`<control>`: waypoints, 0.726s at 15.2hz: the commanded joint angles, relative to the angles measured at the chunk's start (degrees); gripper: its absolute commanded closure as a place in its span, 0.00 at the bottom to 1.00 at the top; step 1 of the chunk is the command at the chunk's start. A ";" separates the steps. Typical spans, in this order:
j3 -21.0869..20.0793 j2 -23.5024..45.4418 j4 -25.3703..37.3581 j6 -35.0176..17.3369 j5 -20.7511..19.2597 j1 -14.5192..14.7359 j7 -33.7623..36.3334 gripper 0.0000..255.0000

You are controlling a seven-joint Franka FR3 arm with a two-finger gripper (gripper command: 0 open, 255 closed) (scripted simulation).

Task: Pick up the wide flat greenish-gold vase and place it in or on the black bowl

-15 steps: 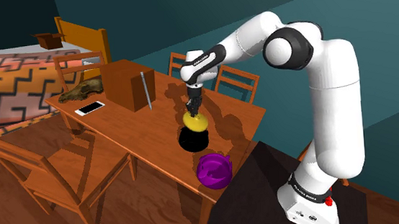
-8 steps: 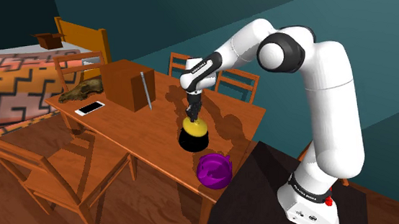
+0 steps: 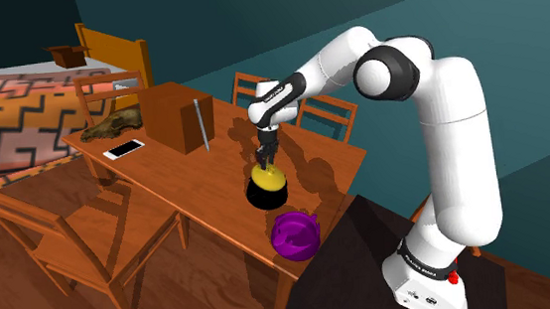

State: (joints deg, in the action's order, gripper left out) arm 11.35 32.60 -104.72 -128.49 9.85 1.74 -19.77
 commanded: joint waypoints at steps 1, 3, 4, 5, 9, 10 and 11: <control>0.00 0.00 0.00 0.00 0.00 0.00 0.00 0.00; 0.00 0.00 0.01 0.00 0.00 0.00 0.00 0.00; 0.00 0.00 0.00 0.00 0.00 0.00 0.00 0.00; 0.00 0.00 0.00 0.00 0.00 0.00 0.00 0.00; 0.74 -3.67 2.30 5.89 -1.15 0.25 0.73 0.00; 0.73 -3.67 2.30 5.89 -1.15 0.25 0.73 0.00; 0.74 -3.68 2.29 5.89 -1.15 0.25 0.73 0.00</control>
State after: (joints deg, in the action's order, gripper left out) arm 12.05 29.13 -102.68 -123.10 8.78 1.95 -19.12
